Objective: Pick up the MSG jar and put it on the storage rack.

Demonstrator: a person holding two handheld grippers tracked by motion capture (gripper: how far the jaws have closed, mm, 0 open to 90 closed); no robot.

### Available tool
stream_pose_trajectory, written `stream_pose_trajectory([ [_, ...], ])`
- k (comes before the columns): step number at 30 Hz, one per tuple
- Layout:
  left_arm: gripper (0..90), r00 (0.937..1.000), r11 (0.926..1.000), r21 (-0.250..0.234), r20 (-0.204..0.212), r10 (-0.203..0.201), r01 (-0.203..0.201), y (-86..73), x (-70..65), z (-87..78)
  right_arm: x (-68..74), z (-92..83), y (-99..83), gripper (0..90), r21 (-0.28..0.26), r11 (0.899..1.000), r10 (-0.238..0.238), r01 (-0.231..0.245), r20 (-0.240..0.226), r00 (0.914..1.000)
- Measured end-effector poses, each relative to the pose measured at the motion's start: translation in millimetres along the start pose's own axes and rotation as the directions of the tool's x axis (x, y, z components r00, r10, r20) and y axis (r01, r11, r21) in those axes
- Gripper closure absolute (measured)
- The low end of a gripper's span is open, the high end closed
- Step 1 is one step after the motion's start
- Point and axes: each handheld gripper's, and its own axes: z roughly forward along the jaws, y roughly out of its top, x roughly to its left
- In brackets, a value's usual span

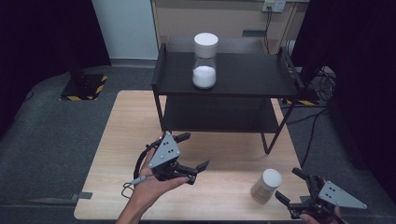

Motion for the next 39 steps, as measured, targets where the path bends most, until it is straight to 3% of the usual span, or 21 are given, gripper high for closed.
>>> stream_pose_trajectory([
  [24,3.2,0.9978,0.9985,0.01,-0.039,-0.054,0.054,-58.4,-7.8,1.4,1.3,3.0,-1.9,1.0,0.013,1.0,-0.001,0.001,-0.004,1.0],
  [30,3.3,0.9961,0.997,-0.009,-0.044,-0.077,0.076,-72.8,-12.8,0.7,0.6,3.3,-3.2,1.0,0.02,1.0,0.0,0.0,-0.002,1.0],
  [36,3.6,0.9939,0.9953,-0.013,-0.053,-0.096,0.096,-82.9,-14.1,-1.0,1.0,4.0,-4.3,1.0,0.023,1.0,-0.002,0.002,-0.001,1.0],
  [39,3.5,0.9946,0.9966,-0.004,-0.063,-0.082,0.082,-83.1,-14.5,-2.6,1.7,4.3,-3.8,0.9,0.021,1.0,-0.003,0.003,-0.002,1.0],
])
